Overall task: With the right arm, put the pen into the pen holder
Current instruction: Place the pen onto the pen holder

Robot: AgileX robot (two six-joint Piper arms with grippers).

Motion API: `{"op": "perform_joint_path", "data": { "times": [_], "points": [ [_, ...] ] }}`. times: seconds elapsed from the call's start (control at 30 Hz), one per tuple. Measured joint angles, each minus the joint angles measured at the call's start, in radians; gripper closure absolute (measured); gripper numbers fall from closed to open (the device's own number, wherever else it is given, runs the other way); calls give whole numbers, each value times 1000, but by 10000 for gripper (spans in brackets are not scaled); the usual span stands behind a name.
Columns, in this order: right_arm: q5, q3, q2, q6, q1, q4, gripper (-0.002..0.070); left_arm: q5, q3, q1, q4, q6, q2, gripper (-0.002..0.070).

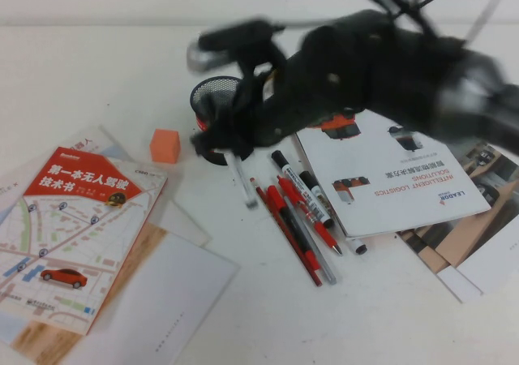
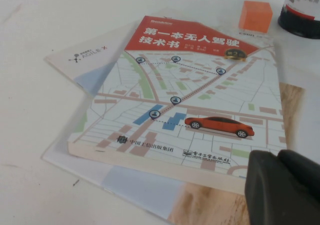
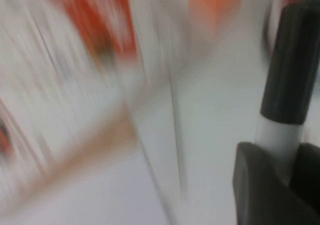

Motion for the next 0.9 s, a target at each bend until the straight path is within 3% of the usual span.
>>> {"op": "perform_joint_path", "data": {
  "times": [0.1, 0.3, 0.43, 0.6, 0.9],
  "points": [
    [-300, 179, -120, 57, 9, -57, 561, 0, 0, 0, 0, 0, 0, 676],
    [-1095, 491, -192, 419, -55, -470, 561, 0, 0, 0, 0, 0, 0, 676],
    [-1436, 520, -118, 346, -83, -514, 562, 0, 0, 0, 0, 0, 0, 676],
    [-1502, 453, 20, 204, -91, -429, 562, 0, 0, 0, 0, 0, 0, 676],
    [-1461, 225, 211, 180, -126, -416, 562, 0, 0, 0, 0, 0, 0, 676]
  ]
}}
